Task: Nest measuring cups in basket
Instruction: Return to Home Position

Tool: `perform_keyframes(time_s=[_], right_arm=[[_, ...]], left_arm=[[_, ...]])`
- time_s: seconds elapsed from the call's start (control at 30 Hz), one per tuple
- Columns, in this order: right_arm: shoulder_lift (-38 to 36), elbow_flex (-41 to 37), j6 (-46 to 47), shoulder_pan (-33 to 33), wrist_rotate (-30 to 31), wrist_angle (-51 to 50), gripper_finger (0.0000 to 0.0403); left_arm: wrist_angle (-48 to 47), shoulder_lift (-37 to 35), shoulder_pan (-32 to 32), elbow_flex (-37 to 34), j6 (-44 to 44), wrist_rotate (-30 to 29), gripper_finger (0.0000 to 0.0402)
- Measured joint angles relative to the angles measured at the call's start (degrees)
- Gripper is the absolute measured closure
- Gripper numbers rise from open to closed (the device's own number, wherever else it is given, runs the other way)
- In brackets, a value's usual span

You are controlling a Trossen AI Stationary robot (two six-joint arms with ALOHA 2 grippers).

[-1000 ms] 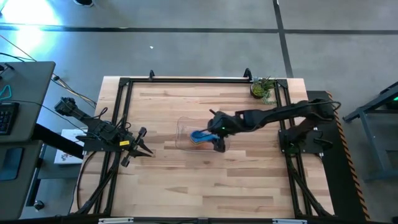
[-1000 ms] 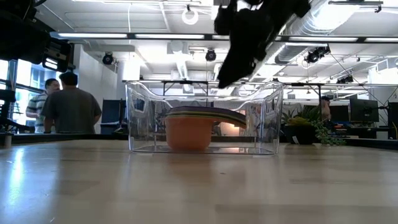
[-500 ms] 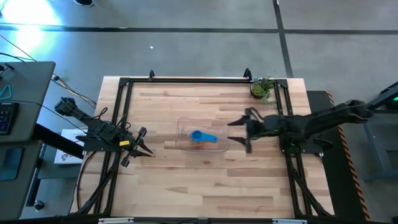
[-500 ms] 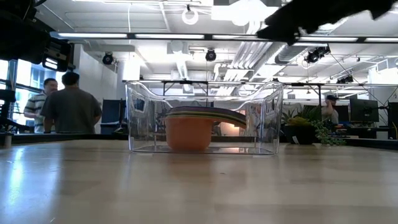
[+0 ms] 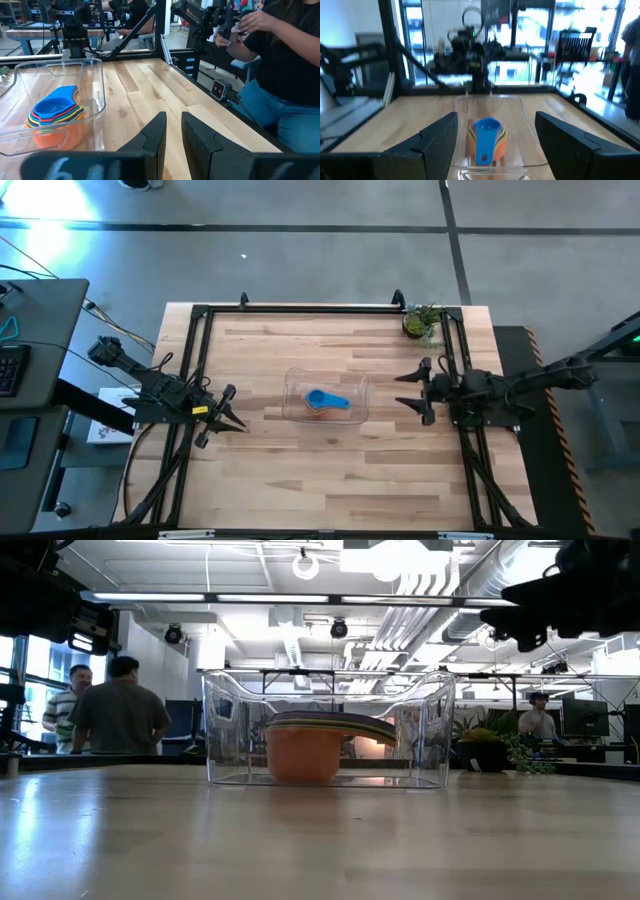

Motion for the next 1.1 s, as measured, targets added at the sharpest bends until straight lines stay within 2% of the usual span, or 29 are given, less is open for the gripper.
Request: perform_keyframes(time_s=[0.23,0.53,0.7,1.1], right_arm=[[-7.88,-1.55,-1.60,-0.02,0.21,-5.24,0.0143],[-15.18,-1.55,-2.71,-1.53,4.88,-20.61,0.0143],[-17.44,-1.55,-4.94,-3.10,4.94,-20.56,0.0143],[-16.80,-1.55,-4.32,-6.25,4.87,-20.67,0.0143]], left_arm=[[-0.02,0.00,0.01,0.00,0.00,0.00,0.0351],[-0.01,0.00,0.00,0.00,0.00,0.00,0.0351],[0.00,-0.01,0.02,0.00,0.00,0.02,0.0351],[-0.01,-0.01,0.01,0.00,0.00,0.01,0.0351]])
